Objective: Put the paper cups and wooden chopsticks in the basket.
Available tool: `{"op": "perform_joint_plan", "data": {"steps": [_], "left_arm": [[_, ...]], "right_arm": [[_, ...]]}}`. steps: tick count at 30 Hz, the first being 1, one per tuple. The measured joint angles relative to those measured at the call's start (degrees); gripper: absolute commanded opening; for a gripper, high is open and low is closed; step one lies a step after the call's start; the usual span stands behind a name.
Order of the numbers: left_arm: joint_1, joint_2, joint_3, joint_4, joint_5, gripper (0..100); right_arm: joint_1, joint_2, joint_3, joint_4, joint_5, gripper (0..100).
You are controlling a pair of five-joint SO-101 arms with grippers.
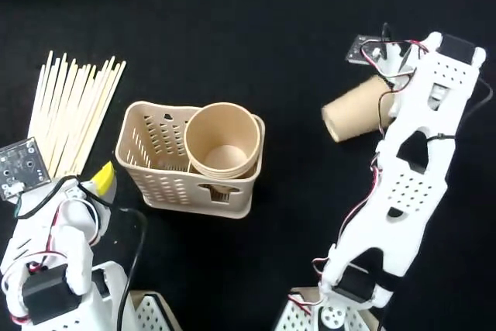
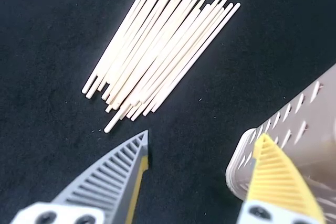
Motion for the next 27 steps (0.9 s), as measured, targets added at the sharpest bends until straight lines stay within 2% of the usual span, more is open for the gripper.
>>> {"op": "perform_joint_plan", "data": {"steps": [9, 13, 21, 27], "left_arm": [[0.00, 0.00, 0.00, 0.00, 0.00, 31], [0.00, 0.00, 0.00, 0.00, 0.00, 31], [0.00, 0.00, 0.00, 0.00, 0.00, 31], [0.00, 0.00, 0.00, 0.00, 0.00, 31]], "right_arm": [[2.20, -0.53, 2.99, 0.00, 2.20, 1.4], [3.69, -5.89, 6.86, 0.00, 2.37, 1.4], [2.11, -32.88, 25.41, 0.00, 2.46, 1.4], [-9.67, -65.05, 40.70, 0.00, 2.46, 1.3]]}}
